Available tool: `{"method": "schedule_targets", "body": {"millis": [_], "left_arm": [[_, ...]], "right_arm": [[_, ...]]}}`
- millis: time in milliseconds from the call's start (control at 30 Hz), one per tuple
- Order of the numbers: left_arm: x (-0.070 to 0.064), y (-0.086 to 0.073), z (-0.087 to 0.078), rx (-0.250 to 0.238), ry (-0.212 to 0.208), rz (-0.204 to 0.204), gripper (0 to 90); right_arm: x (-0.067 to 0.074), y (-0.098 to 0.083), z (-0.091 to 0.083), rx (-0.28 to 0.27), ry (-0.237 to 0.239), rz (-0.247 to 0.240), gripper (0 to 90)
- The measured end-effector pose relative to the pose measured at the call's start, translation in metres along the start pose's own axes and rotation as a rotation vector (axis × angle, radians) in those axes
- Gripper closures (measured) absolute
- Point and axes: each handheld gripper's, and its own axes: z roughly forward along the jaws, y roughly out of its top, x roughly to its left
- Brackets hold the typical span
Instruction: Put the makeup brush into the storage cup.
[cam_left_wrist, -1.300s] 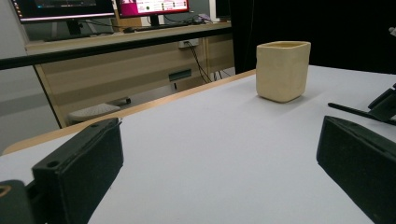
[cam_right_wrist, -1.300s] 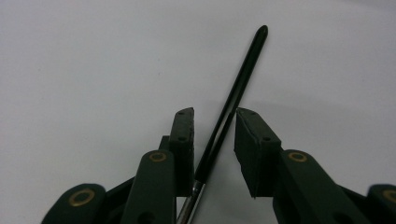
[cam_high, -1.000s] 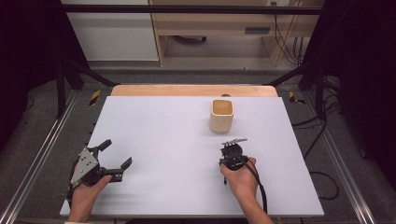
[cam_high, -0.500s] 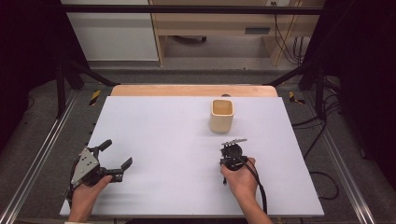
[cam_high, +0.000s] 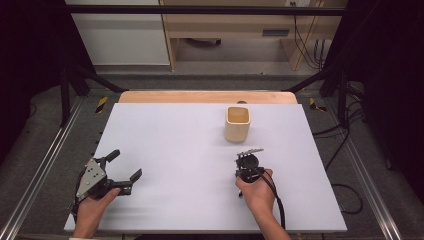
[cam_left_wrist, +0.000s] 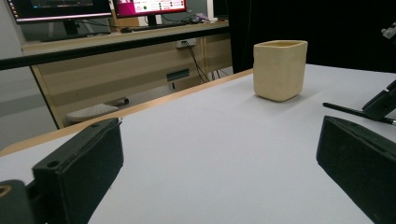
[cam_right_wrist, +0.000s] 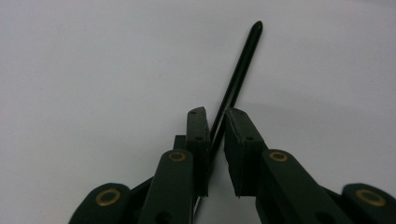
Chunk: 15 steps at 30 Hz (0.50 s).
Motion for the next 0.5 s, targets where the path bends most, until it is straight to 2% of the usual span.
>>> {"method": "schedule_targets", "body": {"millis": [167,500], "left_arm": [[0.0001,0.0001,-0.0002,-0.001,0.000,-0.001,0.5],[0.0004,0.0002,-0.0003,-0.003,0.001,-0.002,0.4]], "right_arm": [[0.0005,0.0001,0.0001,-0.002,0.001,-0.008,82.1],[0.0004,0.0009,0.0002,0.009,0.035,-0.012,84.1]]}}
